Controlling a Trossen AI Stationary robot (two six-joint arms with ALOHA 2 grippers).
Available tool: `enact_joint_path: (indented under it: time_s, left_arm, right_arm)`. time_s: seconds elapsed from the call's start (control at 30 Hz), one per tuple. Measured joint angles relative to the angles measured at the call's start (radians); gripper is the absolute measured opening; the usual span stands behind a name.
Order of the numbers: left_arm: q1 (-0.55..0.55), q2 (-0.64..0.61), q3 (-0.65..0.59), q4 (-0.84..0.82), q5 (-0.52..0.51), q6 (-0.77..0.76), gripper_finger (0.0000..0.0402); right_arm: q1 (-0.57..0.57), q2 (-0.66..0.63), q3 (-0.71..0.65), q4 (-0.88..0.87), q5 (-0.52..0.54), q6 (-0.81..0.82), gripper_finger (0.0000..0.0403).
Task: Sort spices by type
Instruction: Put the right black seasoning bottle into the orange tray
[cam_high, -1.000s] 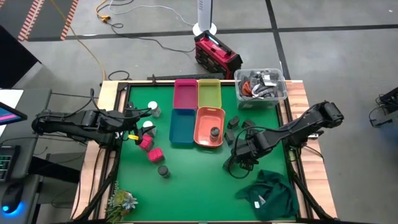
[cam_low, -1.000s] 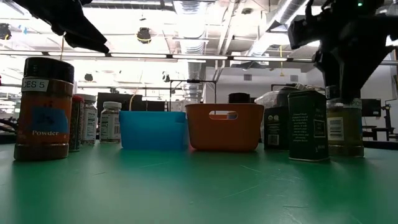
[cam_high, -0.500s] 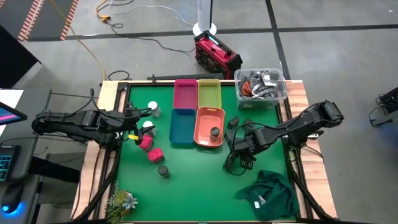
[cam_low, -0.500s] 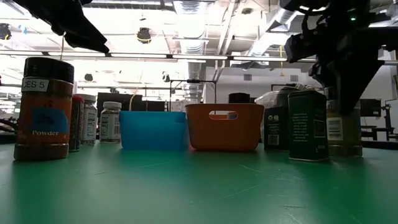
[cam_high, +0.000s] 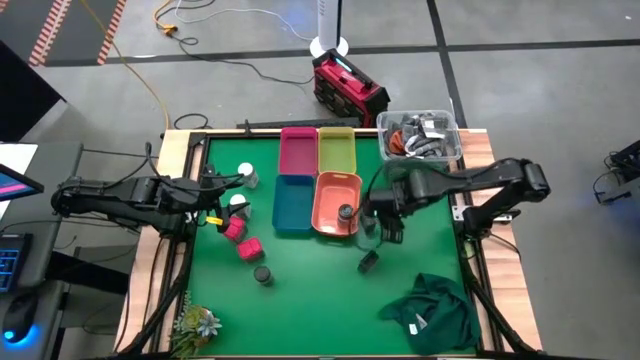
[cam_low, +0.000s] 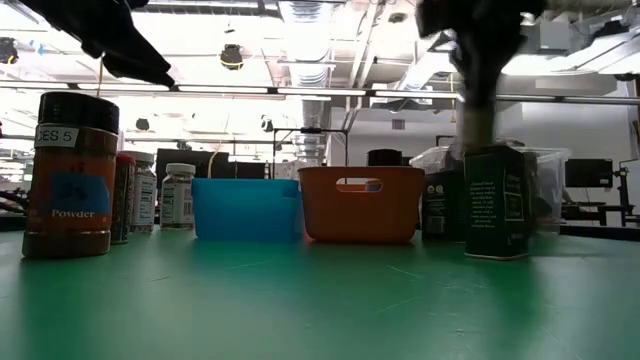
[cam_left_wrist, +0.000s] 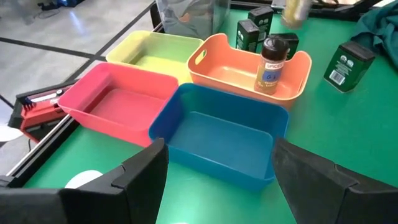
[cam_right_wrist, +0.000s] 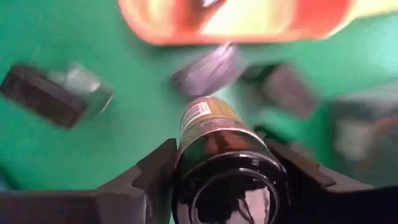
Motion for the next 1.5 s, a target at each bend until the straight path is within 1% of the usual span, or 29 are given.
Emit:
enact_joint_path:
  time_s: [0.13,0.3,0.37,0.5,0.6,0.73,0.9,1.2,1.5]
  left_arm:
    - [0.0,0.0,0.0,-0.005,0.0,-0.003,0.0271]
    - [0.0,0.0,0.0,-0.017,0.0,-0.013,0.0271]
    - [0.0,0.0,0.0,-0.027,0.0,-0.019,0.0271]
    - [0.0,0.0,0.0,-0.026,0.0,-0.04,0.0271]
    - [0.0,0.0,0.0,-0.025,-0.003,-0.044,0.0271]
    - [0.0,0.002,0.0,-0.023,-0.009,-0.048,0.0271]
    - [0.0,0.014,0.0,-0.022,-0.017,-0.049,0.0271]
    - [0.0,0.048,0.0,-0.022,-0.034,-0.016,0.0271]
    - [0.0,0.059,0.0,-0.023,-0.04,-0.007,0.0271]
  right_arm:
    - [-0.072,-0.001,0.073,0.054,0.1,-0.088,0.0236]
    - [-0.168,0.0,0.057,0.235,0.099,-0.212,0.024]
    - [-0.208,0.0,0.033,0.308,0.059,-0.264,0.024]
    - [-0.282,0.018,0.007,0.42,-0.091,-0.307,0.024]
    - [-0.314,0.059,0.007,0.455,-0.136,-0.328,0.024]
    - [-0.325,0.135,0.006,0.484,-0.215,-0.353,0.024]
    - [-0.307,0.242,0.044,0.461,-0.234,-0.397,0.024]
    - [-0.272,0.389,0.211,0.408,-0.234,-0.491,0.0241]
    - [-0.277,0.509,0.371,0.289,-0.233,-0.508,0.0273]
